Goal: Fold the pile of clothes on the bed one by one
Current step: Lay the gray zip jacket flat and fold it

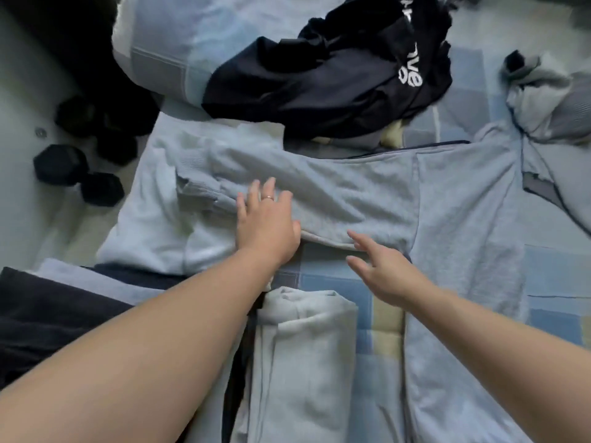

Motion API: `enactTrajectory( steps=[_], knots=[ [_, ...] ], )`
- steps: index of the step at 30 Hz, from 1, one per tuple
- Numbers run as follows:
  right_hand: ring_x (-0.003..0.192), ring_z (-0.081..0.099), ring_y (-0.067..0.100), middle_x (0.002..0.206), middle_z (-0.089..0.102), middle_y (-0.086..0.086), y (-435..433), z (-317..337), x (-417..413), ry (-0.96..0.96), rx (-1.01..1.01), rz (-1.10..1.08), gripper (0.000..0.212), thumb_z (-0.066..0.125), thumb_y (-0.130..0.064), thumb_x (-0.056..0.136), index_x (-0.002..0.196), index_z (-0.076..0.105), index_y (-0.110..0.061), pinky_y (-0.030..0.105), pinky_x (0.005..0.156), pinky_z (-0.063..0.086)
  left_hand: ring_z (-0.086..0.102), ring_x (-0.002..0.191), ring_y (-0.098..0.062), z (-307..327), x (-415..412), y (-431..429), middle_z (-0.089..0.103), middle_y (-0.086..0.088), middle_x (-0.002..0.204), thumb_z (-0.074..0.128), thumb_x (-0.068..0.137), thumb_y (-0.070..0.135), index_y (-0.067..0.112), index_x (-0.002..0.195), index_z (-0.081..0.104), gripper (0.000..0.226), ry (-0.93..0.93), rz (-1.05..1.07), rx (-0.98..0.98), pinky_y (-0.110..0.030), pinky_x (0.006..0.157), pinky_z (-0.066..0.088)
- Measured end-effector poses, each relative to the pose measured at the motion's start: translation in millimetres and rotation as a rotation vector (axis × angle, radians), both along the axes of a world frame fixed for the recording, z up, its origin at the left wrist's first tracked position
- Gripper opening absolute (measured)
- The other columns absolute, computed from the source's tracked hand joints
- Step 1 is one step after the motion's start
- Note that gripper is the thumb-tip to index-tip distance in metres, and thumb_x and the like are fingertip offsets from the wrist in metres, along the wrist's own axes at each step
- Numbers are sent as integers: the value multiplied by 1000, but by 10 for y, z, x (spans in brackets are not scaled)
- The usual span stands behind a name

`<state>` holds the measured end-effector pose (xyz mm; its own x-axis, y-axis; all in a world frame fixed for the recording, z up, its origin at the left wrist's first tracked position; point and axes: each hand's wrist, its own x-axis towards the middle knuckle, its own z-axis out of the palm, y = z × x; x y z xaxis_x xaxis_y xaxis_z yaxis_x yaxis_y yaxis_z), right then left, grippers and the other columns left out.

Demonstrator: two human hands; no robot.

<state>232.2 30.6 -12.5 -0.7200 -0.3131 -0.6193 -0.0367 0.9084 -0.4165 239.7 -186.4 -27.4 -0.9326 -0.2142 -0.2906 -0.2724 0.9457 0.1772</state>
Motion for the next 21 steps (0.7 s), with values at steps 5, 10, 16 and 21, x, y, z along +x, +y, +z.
enactTrajectory(
  steps=[5, 10, 16, 21],
  knots=[
    [152, 20, 16, 167, 19, -3, -1098, -156, -423, 107, -189, 19, 66, 49, -36, 103, 159, 15, -36, 34, 123, 20, -5, 155, -32, -43, -126, -1022, -6, -3, 169, 60, 90, 54, 27, 154, 19, 81, 148, 245, -61, -52, 123, 4],
    [154, 6, 10, 168, 7, -3, -1864, -349, -638, 7, -227, 116, 66, 46, -34, 103, 160, 11, -34, 27, 123, 11, 37, 143, -29, -158, -219, -1627, 32, -9, 158, 80, 75, 55, 20, 157, 16, 110, 148, 676, 457, -40, 115, 31],
    [150, 20, 10, 164, 24, -5, -2111, -361, -637, -128, -232, 60, 62, 40, -16, 101, 160, 19, -20, 13, 103, 17, 54, 126, -28, -206, -231, -1638, 56, -5, 137, 81, 76, 52, 9, 141, 36, 90, 39, 943, 717, -32, 99, 44],
    [150, 25, 13, 163, 28, -7, -1949, -211, -655, -200, -274, -13, 58, 36, -22, 101, 158, 26, -30, 23, 117, 20, 60, 91, -22, -102, -248, -1579, 65, -7, 116, 83, 80, 34, 8, 127, 57, 60, -58, 1066, 879, -29, 77, 45]
  ],
)
